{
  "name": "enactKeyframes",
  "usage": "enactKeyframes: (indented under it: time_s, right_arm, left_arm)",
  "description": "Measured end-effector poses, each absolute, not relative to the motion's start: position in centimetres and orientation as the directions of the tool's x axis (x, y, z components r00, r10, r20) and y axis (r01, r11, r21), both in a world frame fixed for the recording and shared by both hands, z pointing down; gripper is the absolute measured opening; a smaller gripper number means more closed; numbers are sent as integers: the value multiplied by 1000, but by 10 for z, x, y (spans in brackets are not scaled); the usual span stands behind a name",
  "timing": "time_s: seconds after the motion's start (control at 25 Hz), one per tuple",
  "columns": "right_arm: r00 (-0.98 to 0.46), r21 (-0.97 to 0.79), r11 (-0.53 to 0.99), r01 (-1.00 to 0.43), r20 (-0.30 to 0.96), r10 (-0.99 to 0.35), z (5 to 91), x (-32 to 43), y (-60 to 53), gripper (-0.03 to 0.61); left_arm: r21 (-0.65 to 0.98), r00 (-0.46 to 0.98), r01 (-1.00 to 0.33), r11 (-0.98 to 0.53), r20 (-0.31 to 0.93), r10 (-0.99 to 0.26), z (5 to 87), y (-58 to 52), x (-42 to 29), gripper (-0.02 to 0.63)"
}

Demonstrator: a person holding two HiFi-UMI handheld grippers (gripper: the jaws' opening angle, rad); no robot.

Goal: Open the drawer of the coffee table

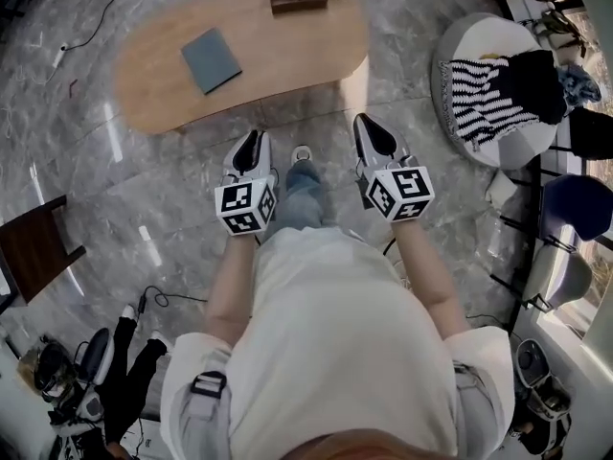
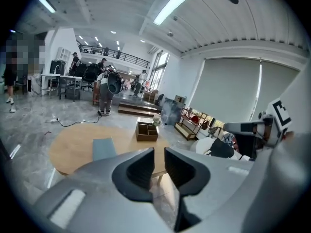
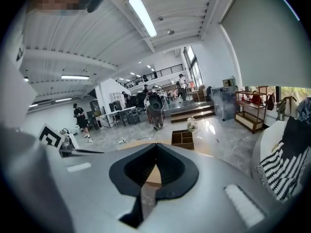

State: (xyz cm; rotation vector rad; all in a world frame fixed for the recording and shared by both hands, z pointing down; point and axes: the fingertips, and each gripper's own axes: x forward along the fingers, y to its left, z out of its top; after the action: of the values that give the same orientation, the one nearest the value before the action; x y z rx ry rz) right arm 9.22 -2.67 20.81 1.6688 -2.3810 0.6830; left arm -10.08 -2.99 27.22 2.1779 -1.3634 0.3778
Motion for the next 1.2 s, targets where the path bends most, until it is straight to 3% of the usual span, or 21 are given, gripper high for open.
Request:
enactKeyframes:
  time_s: [0.32,0.52,0.72,0.96,1.2]
  right_arm:
    - [-370,-301,248,-921,476,-798,277,105,-77,3]
    - [-372,-318,226,-921,544,-752,337,118,-94,54]
    - [-354,-303,208,-930,590,-726,408,130,-119,139]
    - [-357,-243,262,-934,664,-657,493,139,-137,184]
    - [-370,-219,312,-924,709,-600,556,151,-146,228]
  left_arm:
    - [338,446,-892,-299,559,-699,338,-71,-105,120]
    - [398,447,-886,-237,604,-660,397,-82,-104,191]
    - [390,395,-908,-154,669,-630,475,-86,-117,330]
    - [368,346,-925,-95,711,-612,559,-90,-133,397]
    - [345,343,-932,-112,743,-575,621,-105,-135,420]
